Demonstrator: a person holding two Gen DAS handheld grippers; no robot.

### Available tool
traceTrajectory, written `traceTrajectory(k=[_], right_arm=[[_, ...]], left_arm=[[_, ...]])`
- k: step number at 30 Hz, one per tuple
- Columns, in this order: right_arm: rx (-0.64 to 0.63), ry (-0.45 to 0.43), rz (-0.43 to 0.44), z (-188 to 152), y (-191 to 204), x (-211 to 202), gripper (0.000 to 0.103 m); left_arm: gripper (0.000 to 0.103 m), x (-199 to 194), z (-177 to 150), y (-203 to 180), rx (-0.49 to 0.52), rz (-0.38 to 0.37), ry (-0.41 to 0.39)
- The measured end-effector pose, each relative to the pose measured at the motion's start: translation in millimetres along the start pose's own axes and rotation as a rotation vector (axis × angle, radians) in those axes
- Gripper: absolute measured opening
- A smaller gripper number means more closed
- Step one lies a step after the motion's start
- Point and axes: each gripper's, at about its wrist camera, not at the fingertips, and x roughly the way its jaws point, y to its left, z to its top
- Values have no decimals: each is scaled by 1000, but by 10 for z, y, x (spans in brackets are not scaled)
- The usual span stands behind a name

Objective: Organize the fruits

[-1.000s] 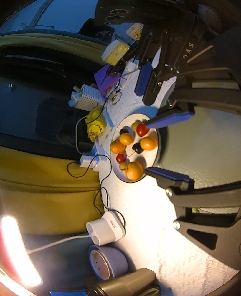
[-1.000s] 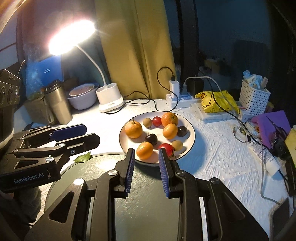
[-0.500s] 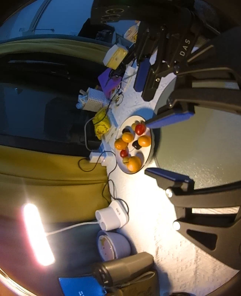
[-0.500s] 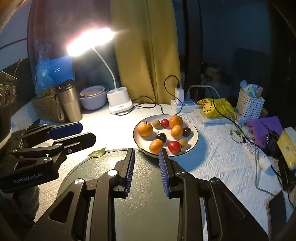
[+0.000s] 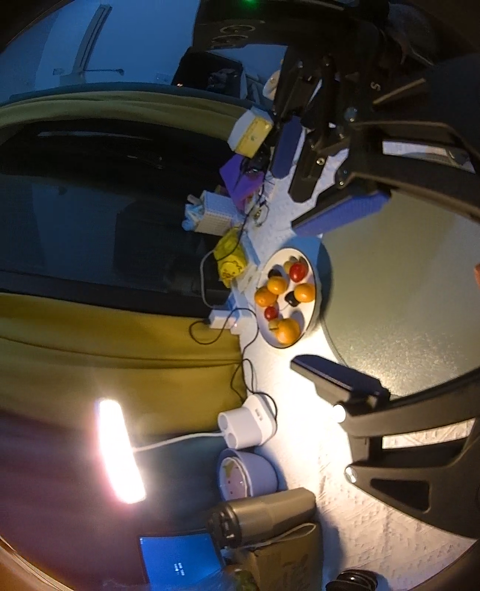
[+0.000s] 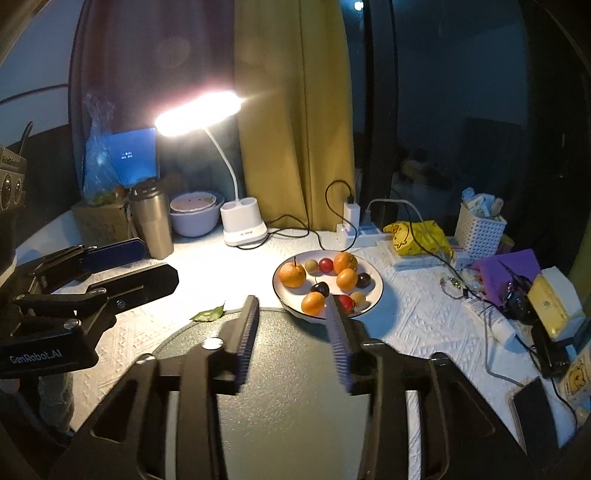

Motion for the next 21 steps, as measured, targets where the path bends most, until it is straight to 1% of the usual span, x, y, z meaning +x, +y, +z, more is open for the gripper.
traceTrajectory(k=[2,3,4,6,7,9,10,11,12,13,14,21], right_arm=[[-2,-14,-9,17,18,-77,41],[-3,-20,-13,25,20,-108,41],[-3,-27,-17,36,23,-145,41],[-2,-43,-29,63,30,-224,41],[-1,-49,-35,72,27,-263,42],[-2,-61,-43,87,27,-321,42],[-3,-68,-48,96,29,-355,46],[-4,-74,-52,104,29,-386,56],[-3,-83,-54,108,29,-421,63],[-1,-92,-56,114,26,-461,76],[0,-99,-57,119,19,-490,79],[5,-139,-80,144,-35,-688,80]], left_arm=[[69,-57,13,-19,3,0,-11],[71,-85,20,-29,5,2,-17],[79,-113,25,-35,5,2,-23],[90,-176,37,-43,3,0,-39],[92,-214,46,-49,2,0,-48],[93,-269,58,-48,2,7,-63],[94,-297,66,-47,0,13,-70],[94,-323,72,-44,-3,17,-77],[95,-345,78,-36,-5,22,-84],[95,-362,84,-27,-8,28,-90],[95,-380,90,-17,-10,32,-95],[95,-521,121,-6,-6,70,-132]])
